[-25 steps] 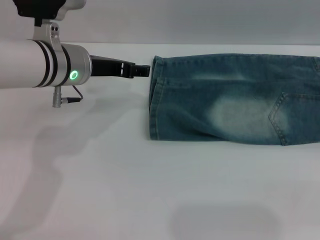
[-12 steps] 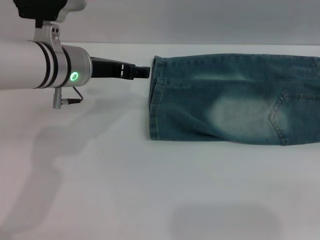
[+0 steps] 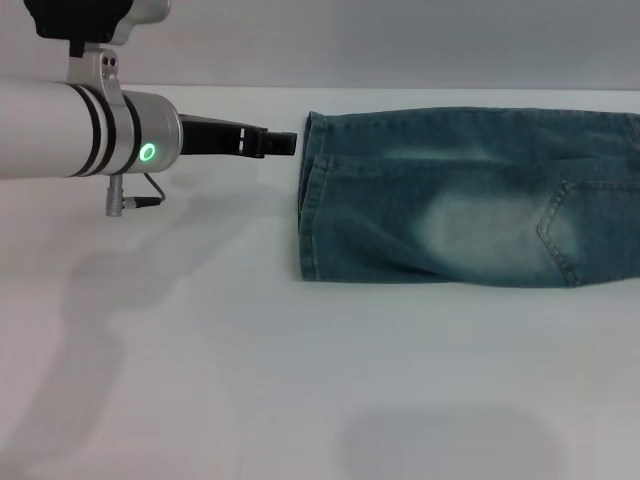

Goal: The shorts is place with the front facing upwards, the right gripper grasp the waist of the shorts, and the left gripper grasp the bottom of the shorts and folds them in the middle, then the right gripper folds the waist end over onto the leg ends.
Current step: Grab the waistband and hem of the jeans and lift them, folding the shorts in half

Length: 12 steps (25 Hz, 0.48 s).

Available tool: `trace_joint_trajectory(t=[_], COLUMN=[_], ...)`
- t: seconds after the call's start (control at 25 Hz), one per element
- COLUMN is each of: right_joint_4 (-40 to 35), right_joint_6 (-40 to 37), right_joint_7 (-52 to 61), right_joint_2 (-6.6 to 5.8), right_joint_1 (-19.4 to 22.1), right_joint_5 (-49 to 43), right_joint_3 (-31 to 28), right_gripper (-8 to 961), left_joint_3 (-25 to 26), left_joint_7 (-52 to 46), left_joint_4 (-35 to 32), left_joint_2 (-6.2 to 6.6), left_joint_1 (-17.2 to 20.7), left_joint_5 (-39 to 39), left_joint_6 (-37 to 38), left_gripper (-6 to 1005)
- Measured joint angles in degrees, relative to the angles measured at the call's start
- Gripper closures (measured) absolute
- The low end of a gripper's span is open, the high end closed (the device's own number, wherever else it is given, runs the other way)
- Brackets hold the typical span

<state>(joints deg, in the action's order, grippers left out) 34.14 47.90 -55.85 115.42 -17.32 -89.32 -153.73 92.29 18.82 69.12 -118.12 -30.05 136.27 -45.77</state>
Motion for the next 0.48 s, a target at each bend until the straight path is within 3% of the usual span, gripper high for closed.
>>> trace_joint_trajectory(t=[0.32,0.4,0.48], right_joint_4=[0.0,0.6,2.2], right_joint_6=[-6.6,-6.4,-5.1], right_joint_7=[-0.1,-0.2,-0.5], right_joint_2=[-3.17,-3.4,-2.87], right_joint_1=[-5.9,-6.2,-5.4], right_joint_5=[-0.1,-0.2,-0.3], right_joint_3=[-0.1,0.4,1.3], right_gripper=[304,305,305], left_joint_3=[0.1,0.1,0.0], left_joint_7=[0.3,0.7,1.5], left_joint_4=[-1.8,-1.9,-1.9], left_joint_2=[0.05,0.04,0.0], left_joint_1=[-0.7,-0.8,-0.8], left_joint_5=[-1.0,-1.4,-2.3], left_joint_6=[1.4,1.7,2.2], left_gripper=[139,139,139])
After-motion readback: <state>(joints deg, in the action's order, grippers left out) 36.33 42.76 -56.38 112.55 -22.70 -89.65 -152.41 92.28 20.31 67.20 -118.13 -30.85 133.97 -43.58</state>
